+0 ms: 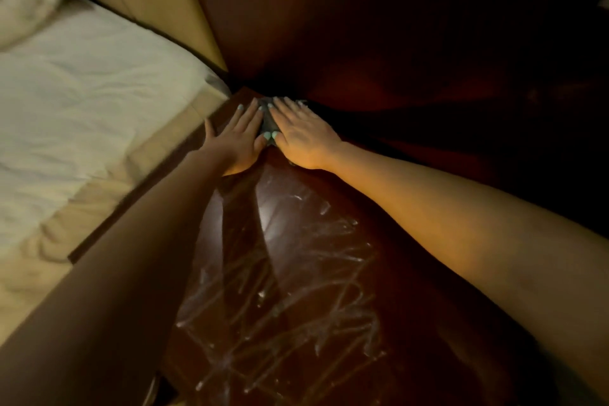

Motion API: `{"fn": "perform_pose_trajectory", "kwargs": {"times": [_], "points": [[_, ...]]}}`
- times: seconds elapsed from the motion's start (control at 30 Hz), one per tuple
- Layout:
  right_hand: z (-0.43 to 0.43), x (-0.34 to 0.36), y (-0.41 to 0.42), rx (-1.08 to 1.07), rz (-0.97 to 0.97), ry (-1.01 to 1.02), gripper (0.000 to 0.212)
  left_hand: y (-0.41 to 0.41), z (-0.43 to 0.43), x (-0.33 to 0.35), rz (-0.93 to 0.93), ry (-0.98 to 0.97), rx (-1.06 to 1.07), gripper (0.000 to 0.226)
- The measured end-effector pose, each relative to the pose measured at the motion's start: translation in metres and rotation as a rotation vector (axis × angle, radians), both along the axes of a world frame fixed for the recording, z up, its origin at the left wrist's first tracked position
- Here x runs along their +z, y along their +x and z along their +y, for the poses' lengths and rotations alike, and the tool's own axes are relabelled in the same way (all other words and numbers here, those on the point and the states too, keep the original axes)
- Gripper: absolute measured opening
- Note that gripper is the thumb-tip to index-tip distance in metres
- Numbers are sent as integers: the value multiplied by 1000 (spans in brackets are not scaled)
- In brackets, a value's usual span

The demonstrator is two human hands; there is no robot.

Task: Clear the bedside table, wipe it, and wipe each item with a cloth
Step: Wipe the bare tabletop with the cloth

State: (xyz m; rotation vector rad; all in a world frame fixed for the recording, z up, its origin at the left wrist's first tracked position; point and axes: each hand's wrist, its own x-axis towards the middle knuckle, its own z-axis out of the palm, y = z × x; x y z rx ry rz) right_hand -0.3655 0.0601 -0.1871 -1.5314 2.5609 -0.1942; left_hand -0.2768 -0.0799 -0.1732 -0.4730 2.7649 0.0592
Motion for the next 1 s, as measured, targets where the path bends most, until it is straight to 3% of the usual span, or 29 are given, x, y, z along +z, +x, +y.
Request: {"fn": "perform_pose_trajectory", "kwargs": {"times": [0.23,0.47,0.73,1.0], "points": [[-86,2,-16,18,-8,-1,56,-10,-68,1,-7,-55,118,59],[-110,9,-13,29,-36,57,54,3,-83,0,16,-67,42,58],[-63,10,40,83,-46,84,57,56,-59,9,-31,-56,35,60],[51,20,98,62,-125,177,58,113,56,8,-58,-5,10,61]]}}
